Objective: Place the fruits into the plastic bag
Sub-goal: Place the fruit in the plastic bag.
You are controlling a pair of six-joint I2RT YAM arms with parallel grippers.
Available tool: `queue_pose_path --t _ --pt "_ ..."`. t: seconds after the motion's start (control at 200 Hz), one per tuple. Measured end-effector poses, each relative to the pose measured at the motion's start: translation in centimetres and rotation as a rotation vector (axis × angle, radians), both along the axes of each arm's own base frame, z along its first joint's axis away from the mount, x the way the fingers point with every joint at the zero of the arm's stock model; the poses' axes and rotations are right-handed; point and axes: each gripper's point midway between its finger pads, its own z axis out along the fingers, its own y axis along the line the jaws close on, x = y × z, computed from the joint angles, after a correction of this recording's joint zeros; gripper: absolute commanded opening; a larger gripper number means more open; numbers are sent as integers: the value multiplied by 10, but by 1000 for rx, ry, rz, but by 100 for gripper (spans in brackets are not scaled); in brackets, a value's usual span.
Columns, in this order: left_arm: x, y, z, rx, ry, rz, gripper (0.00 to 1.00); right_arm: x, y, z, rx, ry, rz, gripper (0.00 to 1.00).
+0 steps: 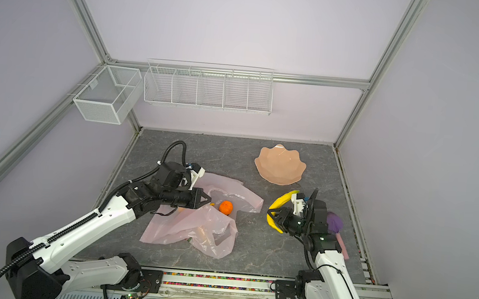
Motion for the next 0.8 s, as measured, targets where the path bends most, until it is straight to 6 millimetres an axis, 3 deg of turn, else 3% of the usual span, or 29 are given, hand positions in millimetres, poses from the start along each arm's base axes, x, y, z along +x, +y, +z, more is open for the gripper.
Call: queue_pose_path --t 0.16,0.435,0.645,0.8 --pt "0 0 1 -2 0 -2 0 1 13 -1 23 6 28 18" --pt "-1 -1 2 -7 1 -6 0 -7 70 -14 22 30 173 17" --pt "-1 -2 2 -11 3 -11 0 -14 123 -29 -10 55 287 16" --pt "-2 -2 3 -15 4 -14 0 -12 175 -30 -10 42 378 15"
